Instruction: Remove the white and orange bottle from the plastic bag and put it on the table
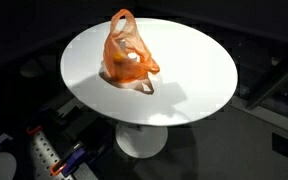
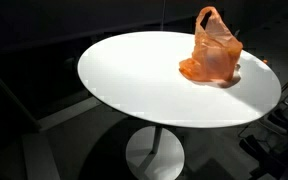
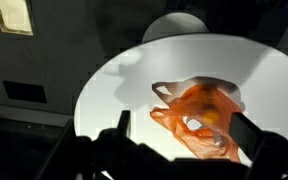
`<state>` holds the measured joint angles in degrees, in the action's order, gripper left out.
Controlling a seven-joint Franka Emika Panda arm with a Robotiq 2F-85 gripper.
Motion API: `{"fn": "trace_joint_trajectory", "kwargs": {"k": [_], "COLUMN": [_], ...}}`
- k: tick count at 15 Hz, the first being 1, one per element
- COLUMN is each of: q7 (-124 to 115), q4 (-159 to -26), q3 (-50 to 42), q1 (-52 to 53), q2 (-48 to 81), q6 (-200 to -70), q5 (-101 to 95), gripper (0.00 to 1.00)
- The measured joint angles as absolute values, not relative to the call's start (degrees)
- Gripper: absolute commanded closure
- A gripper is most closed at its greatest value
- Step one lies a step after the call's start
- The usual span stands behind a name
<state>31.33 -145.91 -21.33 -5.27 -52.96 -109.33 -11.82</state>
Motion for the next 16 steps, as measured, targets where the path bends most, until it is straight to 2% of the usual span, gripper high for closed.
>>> {"fn": "trace_joint_trajectory", "kwargs": {"k": [10, 16], "q7": [30.8, 27.5], "q4": [-145.4, -142.3], "q3": [-21.1, -18.7], "q1": [-4.4, -1.5], "q2": [-51.9, -44.8], "q6": [-111.0, -115.2], "q5": [-11.6, -10.0], "gripper": [0.0, 0.0]}}
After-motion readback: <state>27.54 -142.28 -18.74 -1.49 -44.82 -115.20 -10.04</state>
